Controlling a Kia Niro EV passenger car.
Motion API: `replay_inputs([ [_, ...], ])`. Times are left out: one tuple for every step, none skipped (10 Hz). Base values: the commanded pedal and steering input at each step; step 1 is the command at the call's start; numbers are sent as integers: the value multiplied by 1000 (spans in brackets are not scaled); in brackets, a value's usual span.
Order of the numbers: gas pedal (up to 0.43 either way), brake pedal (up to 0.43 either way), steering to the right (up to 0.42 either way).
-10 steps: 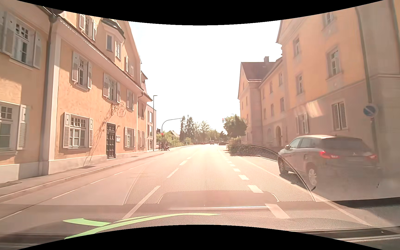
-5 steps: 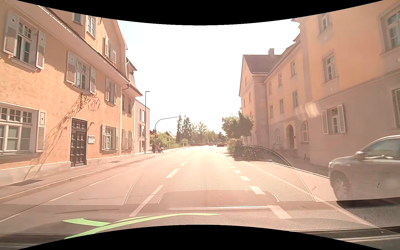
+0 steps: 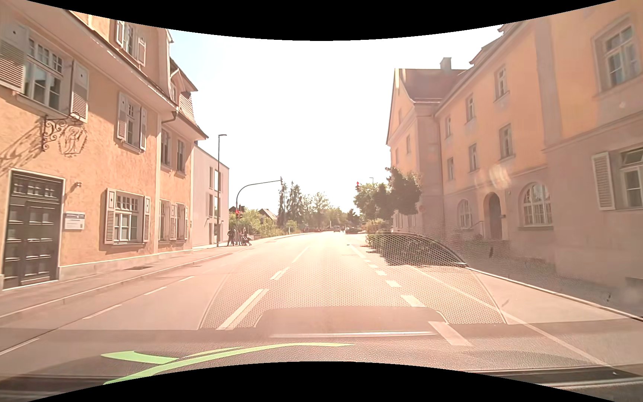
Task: Follow the waypoints while adhering to traffic rules and regulations
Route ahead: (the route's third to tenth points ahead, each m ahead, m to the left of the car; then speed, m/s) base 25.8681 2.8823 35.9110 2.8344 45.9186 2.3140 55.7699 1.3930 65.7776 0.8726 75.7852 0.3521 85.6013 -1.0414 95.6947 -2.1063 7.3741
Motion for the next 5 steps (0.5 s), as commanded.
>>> replay_inputs([
  [0, 18, 15],
  [0, 24, 14],
  [0, 24, 12],
  [0, 24, 12],
  [0, 30, 11],
])
